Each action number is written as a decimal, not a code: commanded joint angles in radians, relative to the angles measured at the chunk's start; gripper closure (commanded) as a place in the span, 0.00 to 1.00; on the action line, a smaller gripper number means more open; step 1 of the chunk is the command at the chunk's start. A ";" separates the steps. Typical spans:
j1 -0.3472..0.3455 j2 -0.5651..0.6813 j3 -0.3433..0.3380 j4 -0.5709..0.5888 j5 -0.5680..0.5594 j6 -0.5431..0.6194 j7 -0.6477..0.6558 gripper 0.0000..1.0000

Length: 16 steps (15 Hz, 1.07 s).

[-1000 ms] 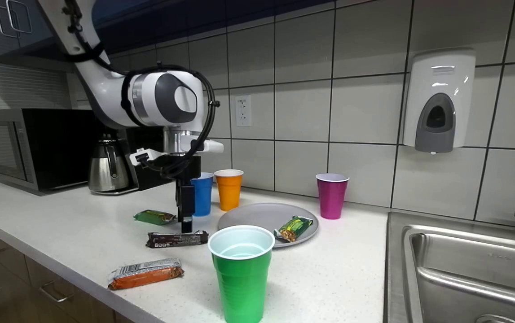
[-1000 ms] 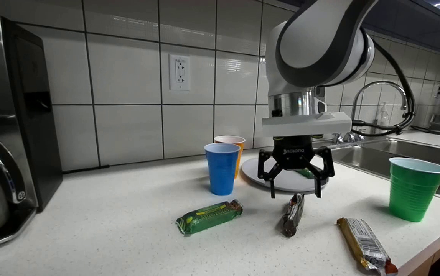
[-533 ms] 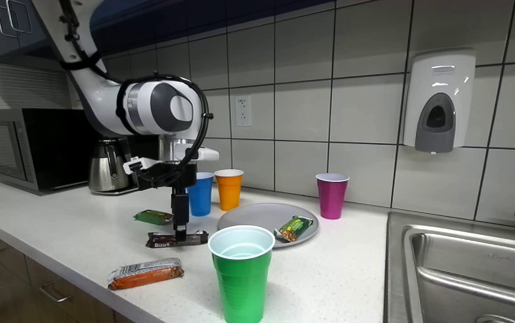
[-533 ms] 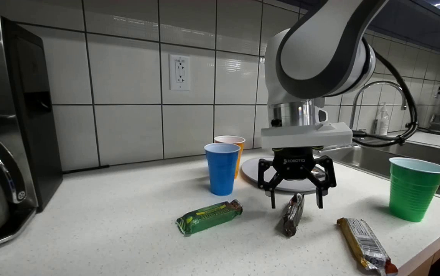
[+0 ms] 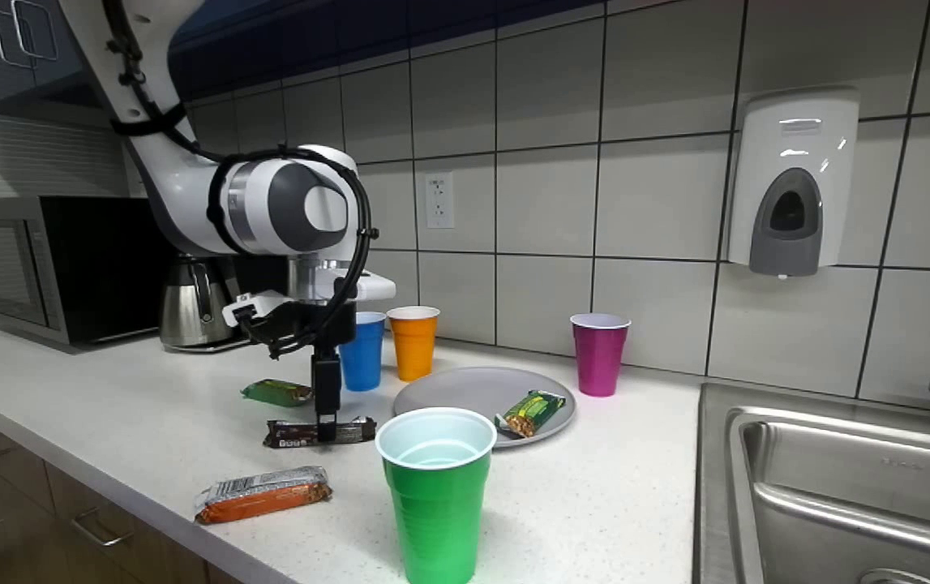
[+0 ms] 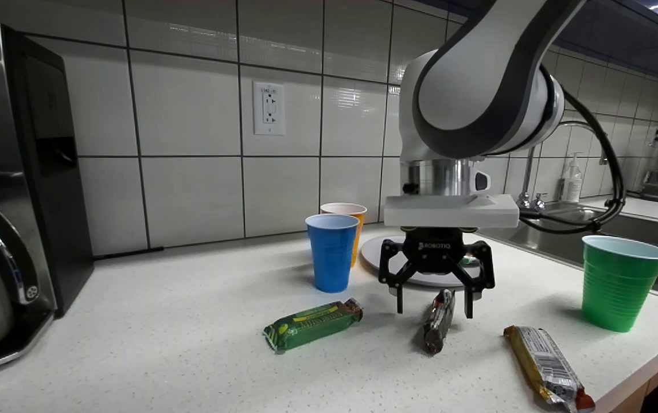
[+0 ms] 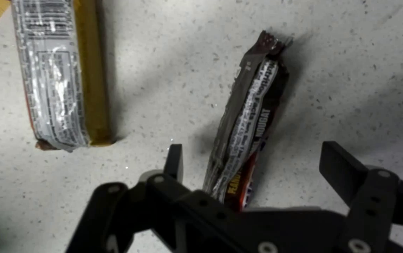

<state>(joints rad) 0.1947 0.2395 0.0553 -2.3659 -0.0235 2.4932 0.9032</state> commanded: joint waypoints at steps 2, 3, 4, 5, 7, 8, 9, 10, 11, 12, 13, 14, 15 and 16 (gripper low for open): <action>0.001 -0.010 0.000 -0.027 0.037 0.055 0.013 0.00; 0.001 -0.012 0.000 -0.031 0.042 0.061 0.014 0.00; 0.001 -0.014 -0.001 -0.035 0.046 0.066 0.014 0.00; 0.001 -0.015 -0.002 -0.038 0.048 0.072 0.014 0.00; 0.001 -0.018 -0.003 -0.046 0.053 0.085 0.015 0.25; 0.001 -0.020 -0.004 -0.049 0.055 0.090 0.015 0.28; 0.001 -0.022 -0.004 -0.052 0.055 0.094 0.015 0.34; 0.001 -0.024 -0.004 -0.055 0.056 0.098 0.015 0.44; 0.002 -0.027 -0.005 -0.058 0.055 0.101 0.014 0.51; 0.002 -0.031 -0.005 -0.058 0.055 0.107 0.012 0.59; 0.001 -0.036 -0.006 -0.059 0.053 0.111 0.011 0.68; 0.001 -0.041 -0.006 -0.061 0.053 0.114 0.011 0.75; 0.000 -0.047 -0.007 -0.063 0.053 0.116 0.009 0.82; 0.000 -0.052 -0.008 -0.064 0.052 0.116 0.009 0.90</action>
<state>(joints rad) 0.1947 0.2342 0.0513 -2.3963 0.0158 2.5948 0.9033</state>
